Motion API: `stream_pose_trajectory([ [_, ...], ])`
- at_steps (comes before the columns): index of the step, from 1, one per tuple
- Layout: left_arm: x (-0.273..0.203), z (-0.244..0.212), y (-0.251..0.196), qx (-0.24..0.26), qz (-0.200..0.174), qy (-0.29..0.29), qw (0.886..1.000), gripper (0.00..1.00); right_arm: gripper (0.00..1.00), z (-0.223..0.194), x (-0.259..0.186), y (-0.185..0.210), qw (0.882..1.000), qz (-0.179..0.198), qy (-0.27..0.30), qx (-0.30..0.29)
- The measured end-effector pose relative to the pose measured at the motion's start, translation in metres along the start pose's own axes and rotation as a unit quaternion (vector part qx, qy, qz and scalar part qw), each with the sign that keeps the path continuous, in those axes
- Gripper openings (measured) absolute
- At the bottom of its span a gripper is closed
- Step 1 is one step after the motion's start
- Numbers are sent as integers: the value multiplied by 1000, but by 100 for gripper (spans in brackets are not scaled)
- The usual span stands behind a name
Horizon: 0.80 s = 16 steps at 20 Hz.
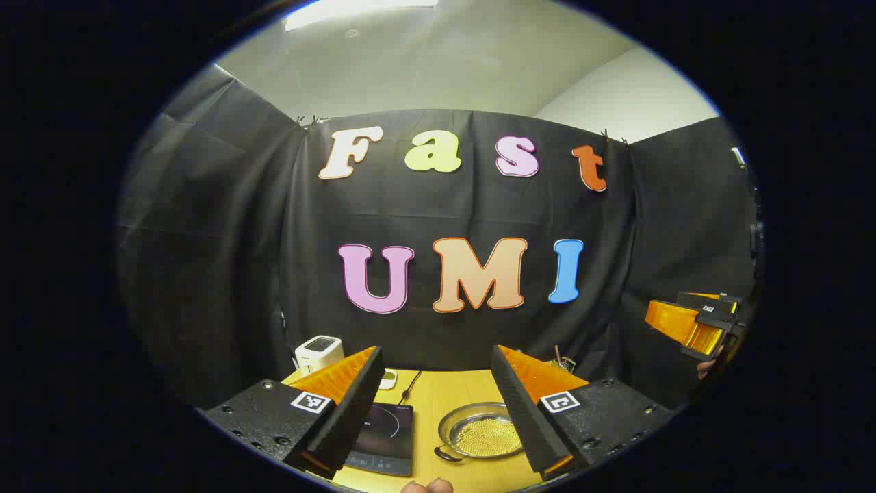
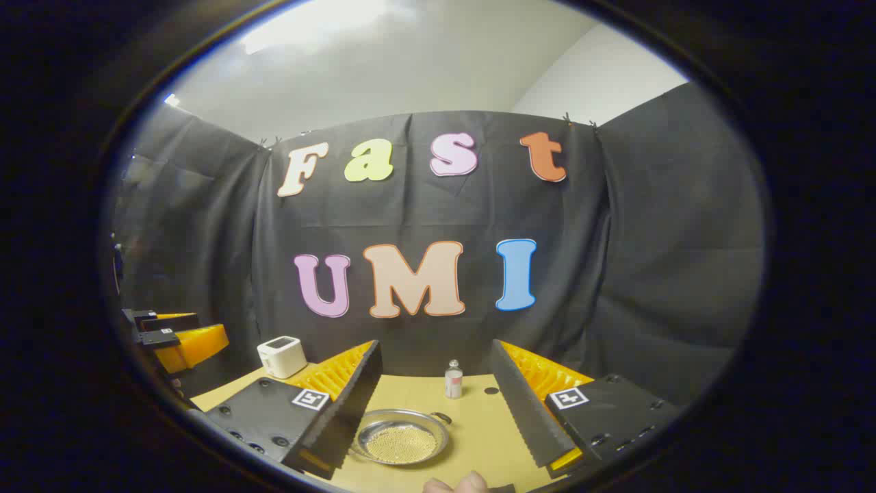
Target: First push the handle of the pot to place it horizontally, then grasp the pot with both hands and set it on the induction cooktop.
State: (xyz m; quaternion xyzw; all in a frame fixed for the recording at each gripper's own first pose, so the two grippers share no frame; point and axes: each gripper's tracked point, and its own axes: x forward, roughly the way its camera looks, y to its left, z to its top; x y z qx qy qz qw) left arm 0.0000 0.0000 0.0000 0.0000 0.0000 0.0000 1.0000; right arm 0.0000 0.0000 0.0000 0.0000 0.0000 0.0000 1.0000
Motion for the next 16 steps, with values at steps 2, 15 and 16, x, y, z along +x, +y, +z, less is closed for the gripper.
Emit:
stream_pose_trajectory([
  [2,-2,-1,1,7,5,1,1000,95,99,-1,1,-1,1000,2,0,0],
  [15,-1,1,21,14,15,4,1000,92,99,-3,11,20,1000,22,2,1],
  [16,-1,-1,22,13,15,5,1000,92,99,-4,12,21,1000,22,2,-3],
])
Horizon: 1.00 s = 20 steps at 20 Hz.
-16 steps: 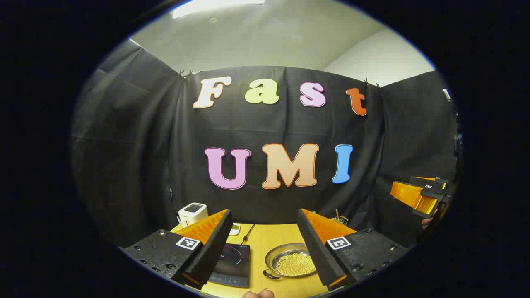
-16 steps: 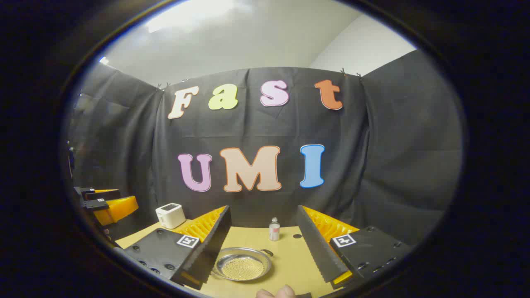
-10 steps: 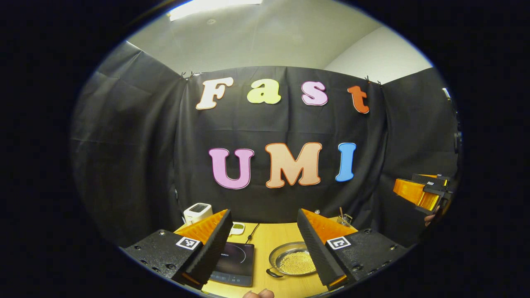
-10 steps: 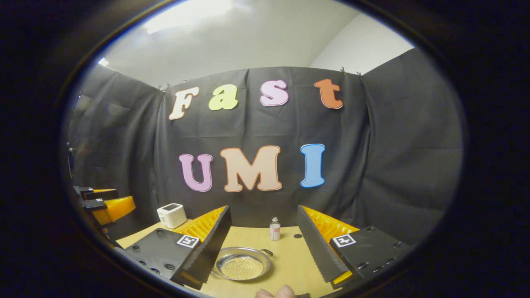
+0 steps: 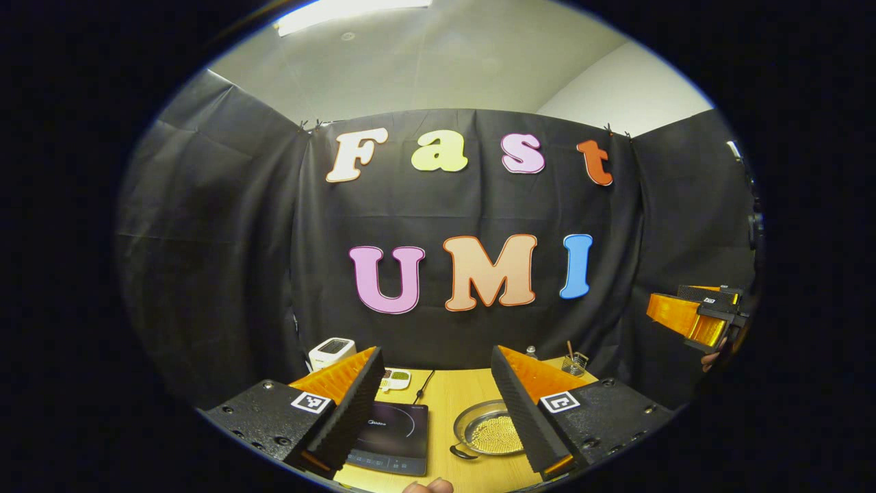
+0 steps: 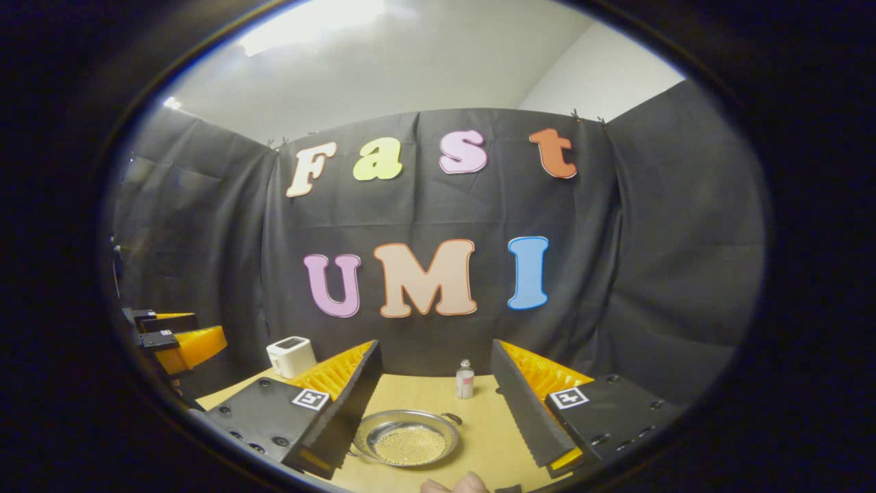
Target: First push the handle of the pot to place it horizontally, then grasp the pot with both hands and set it on the induction cooktop.
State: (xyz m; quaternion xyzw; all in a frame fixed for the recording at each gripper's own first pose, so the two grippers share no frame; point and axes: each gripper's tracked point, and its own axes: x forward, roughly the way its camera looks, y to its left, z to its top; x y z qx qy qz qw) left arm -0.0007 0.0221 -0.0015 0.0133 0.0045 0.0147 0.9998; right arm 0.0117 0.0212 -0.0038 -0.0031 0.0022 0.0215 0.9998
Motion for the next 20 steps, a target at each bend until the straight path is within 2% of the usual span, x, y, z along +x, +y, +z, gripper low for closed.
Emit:
stream_pose_trajectory([
  [1,1,-1,2,0,-1,1,1000,95,98,0,0,1,1000,0,1,-4],
  [2,2,-2,4,0,-1,2,1000,92,98,-1,1,4,1000,1,2,-5],
  [3,2,-1,6,0,-2,2,1000,95,99,0,0,7,1000,1,4,-4],
  [5,4,-1,10,0,-3,1,1000,92,99,-2,0,12,1000,1,5,-2],
  [9,0,0,25,0,-3,-4,1000,95,99,-6,0,29,1000,6,10,-18],
  [10,0,-1,28,0,-3,-5,1000,92,96,-9,1,36,1000,11,14,-25],
  [11,0,-2,34,0,-2,-5,1000,95,87,-16,1,46,999,21,23,-29],
  [13,-4,-6,46,1,0,-4,1000,95,75,-26,4,58,998,26,35,-39],
  [14,-5,-8,52,0,0,-3,1000,92,70,-28,7,59,998,20,37,-44],
  [15,-6,-10,58,0,1,-2,1000,95,55,-31,8,60,998,12,41,-49],
  [16,-7,-13,65,-1,2,0,1000,92,51,-38,7,66,998,9,45,-52],
  [17,-9,-15,71,-3,2,2,1000,95,33,-41,8,69,997,2,48,-56],
  [18,-11,-19,77,-6,2,5,1000,95,29,-45,9,71,997,-1,50,-57],
  [19,-12,-20,83,-7,1,6,1000,95,19,-48,11,77,997,0,53,-53],
  [20,-13,-22,89,-7,2,7,1000,95,17,-51,8,80,997,-6,61,-53],
])
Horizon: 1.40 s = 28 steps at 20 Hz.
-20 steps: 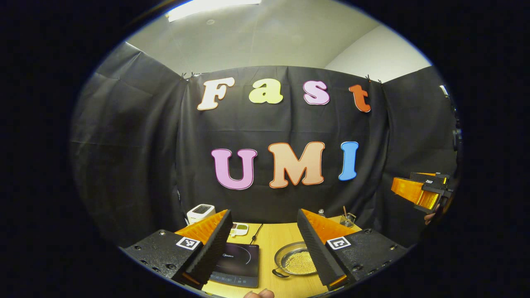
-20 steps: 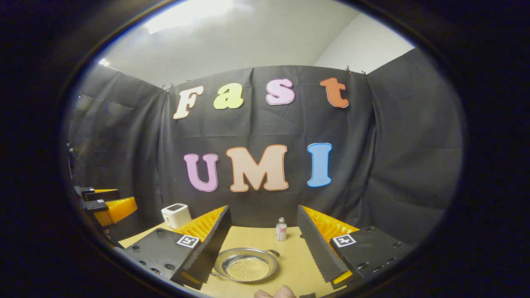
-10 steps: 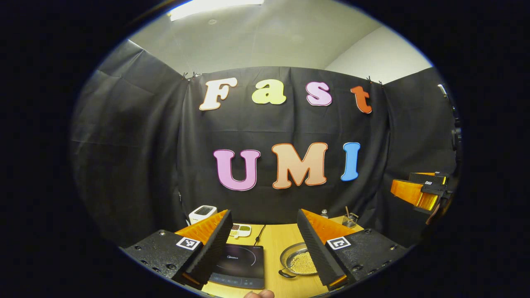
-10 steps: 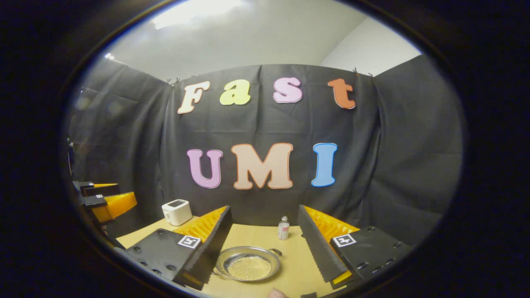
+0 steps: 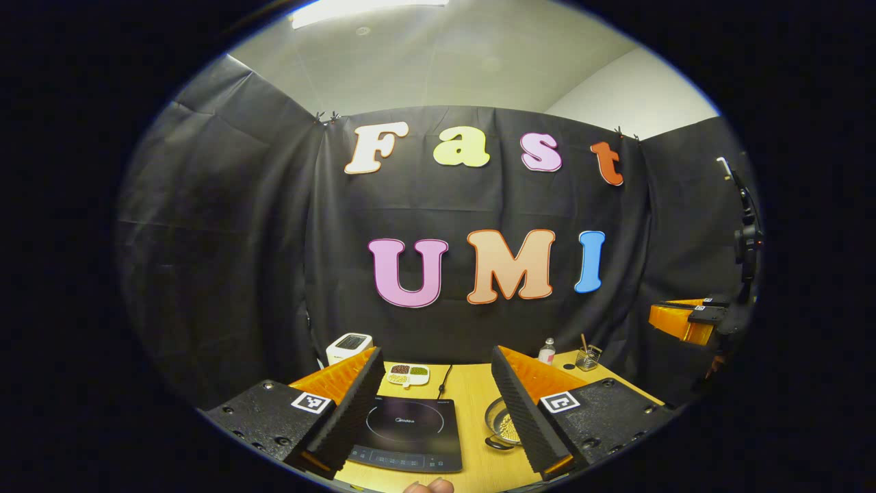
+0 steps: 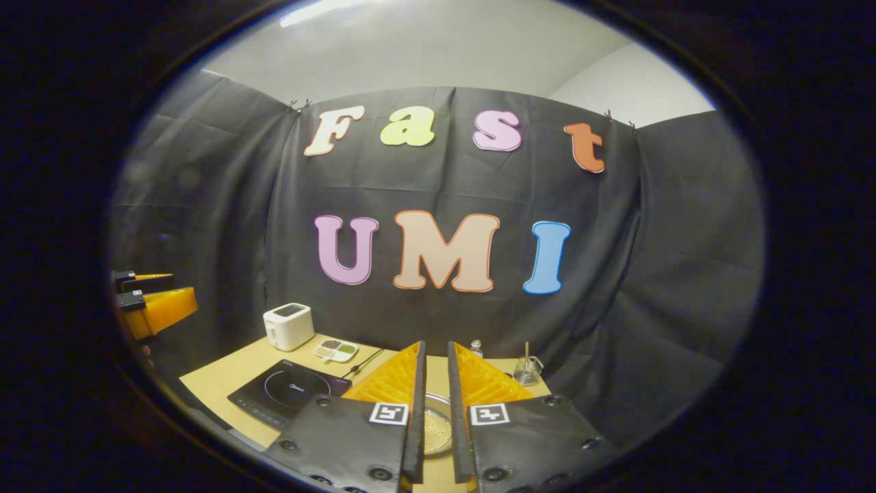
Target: First push the handle of the pot to place it horizontally, then grasp the pot with both hands and set it on the induction cooktop.
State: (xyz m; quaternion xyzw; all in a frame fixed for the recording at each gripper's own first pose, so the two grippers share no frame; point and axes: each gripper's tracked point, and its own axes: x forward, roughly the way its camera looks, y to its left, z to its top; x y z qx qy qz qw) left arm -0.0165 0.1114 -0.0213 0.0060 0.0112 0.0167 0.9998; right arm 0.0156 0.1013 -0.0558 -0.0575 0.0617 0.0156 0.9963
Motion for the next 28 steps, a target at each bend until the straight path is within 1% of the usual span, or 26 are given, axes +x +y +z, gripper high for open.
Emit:
stream_pose_trajectory([
  [2,-4,-7,9,1,-2,5,1000,95,4,-9,1,0,1000,-8,20,9],
  [3,-5,-8,12,0,-4,6,1000,95,0,-19,3,2,999,2,33,21],
  [4,-4,-10,14,-1,-6,7,1000,92,1,-30,13,10,998,7,48,31],
  [5,-2,-13,17,-2,-4,11,1000,92,2,-32,16,14,998,11,55,42],
  [6,-1,-17,20,-6,-3,14,1000,95,3,-38,18,18,996,18,65,52],
  [7,1,-19,21,-9,-3,14,1000,95,6,-45,20,23,995,28,73,59],
  [8,5,-23,22,-10,-2,19,1000,95,3,-53,24,27,995,32,80,58],
  [9,9,-31,24,-13,-3,26,1000,95,6,-61,28,28,994,35,91,53],
  [10,14,-35,26,-15,0,28,999,92,2,-69,33,33,993,42,101,49],
  [11,21,-39,28,-14,3,33,999,95,6,-74,38,37,992,50,105,47],
  [12,27,-42,30,-12,5,39,999,92,2,-79,45,40,991,54,112,46],
  [13,32,-46,31,-11,9,46,999,95,2,-84,51,41,990,58,119,50],
  [14,38,-44,31,-14,9,43,999,92,2,-89,57,44,989,61,122,59],
  [15,44,-43,29,-15,7,41,999,95,3,-93,63,46,988,64,126,63],
  [16,50,-44,28,-13,6,44,999,95,6,-103,68,48,986,68,135,64],
  [17,55,-49,27,-9,7,49,999,95,2,-113,72,49,985,72,143,63],
  [18,59,-50,26,-6,9,52,999,96,6,-122,76,50,983,77,152,61],
  [19,64,-50,25,-5,13,53,999,93,2,-132,81,49,981,82,163,61],
  [20,69,-52,23,-4,17,56,998,95,6,-142,83,50,979,86,173,63],
  [23,78,-62,17,6,24,66,997,96,5,-170,90,50,973,99,198,71],
  [25,83,-72,13,9,23,76,997,96,3,-191,92,46,969,97,217,73],
  [27,91,-79,8,4,13,86,996,96,3,-209,91,47,964,91,237,77],
  [28,96,-82,9,6,8,88,996,93,3,-217,90,48,962,90,246,75],
])
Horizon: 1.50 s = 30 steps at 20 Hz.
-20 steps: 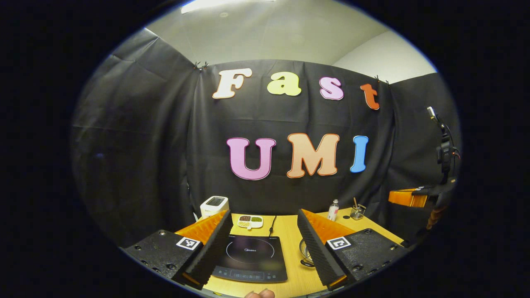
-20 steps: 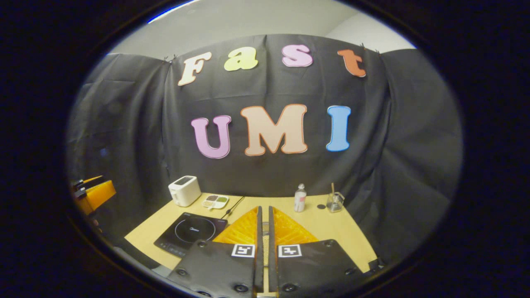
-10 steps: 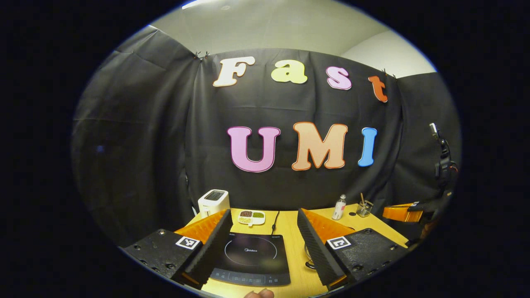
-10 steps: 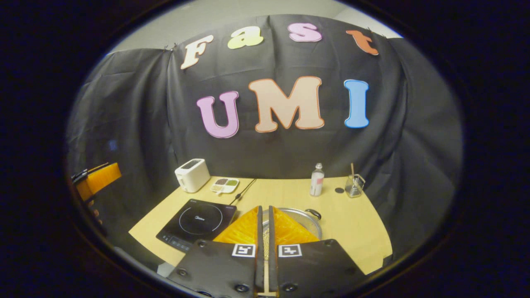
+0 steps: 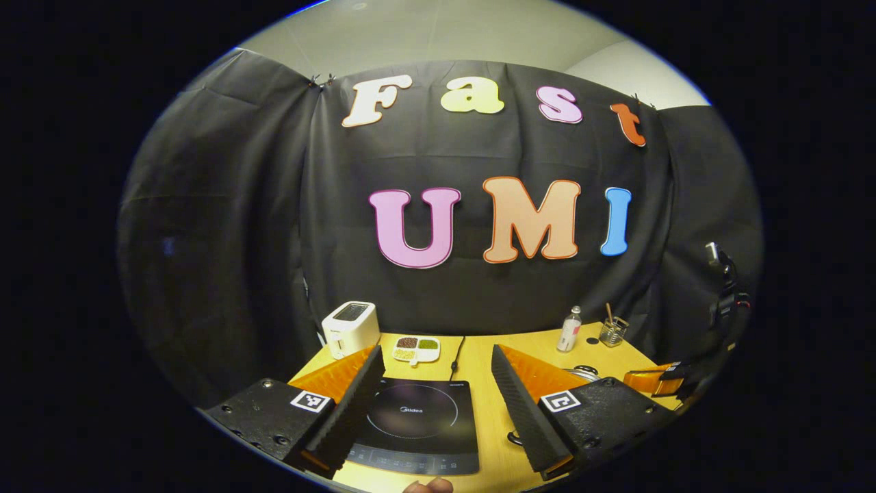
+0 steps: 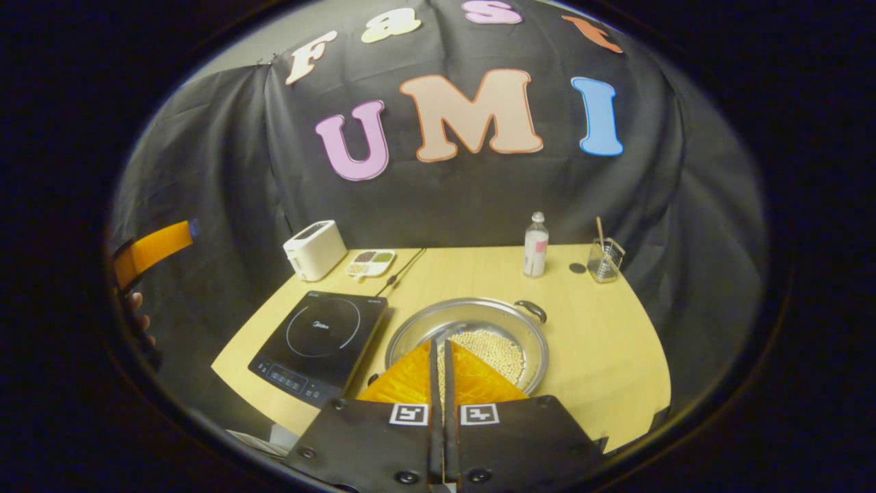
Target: First push the handle of the pot to place it horizontally, then grasp the pot with both hands and set it on the induction cooktop.
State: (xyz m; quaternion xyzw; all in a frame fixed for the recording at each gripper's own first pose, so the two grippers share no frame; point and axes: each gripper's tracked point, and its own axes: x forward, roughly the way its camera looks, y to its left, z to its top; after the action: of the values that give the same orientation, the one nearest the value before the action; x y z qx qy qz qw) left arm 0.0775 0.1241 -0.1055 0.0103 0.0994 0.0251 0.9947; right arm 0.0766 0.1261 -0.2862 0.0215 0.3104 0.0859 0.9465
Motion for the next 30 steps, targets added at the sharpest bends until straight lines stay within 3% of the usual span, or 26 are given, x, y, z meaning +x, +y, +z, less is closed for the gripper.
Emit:
stream_pose_trajectory([
  [5,37,-7,7,9,-40,5,999,96,0,-26,20,1,999,-26,36,18],
  [9,68,-19,18,3,-71,19,997,95,3,-54,34,7,994,-56,73,52],
  [10,75,-23,19,2,-80,24,997,94,0,-61,38,10,993,-61,86,57],
  [19,126,-61,28,-21,-146,56,988,96,3,-132,54,32,974,-122,176,79],
  [24,139,-70,41,-19,-159,60,985,96,3,-164,66,48,963,-139,213,87],
  [30,144,-84,55,-27,-160,73,984,96,3,-173,79,65,959,-140,235,74],
])
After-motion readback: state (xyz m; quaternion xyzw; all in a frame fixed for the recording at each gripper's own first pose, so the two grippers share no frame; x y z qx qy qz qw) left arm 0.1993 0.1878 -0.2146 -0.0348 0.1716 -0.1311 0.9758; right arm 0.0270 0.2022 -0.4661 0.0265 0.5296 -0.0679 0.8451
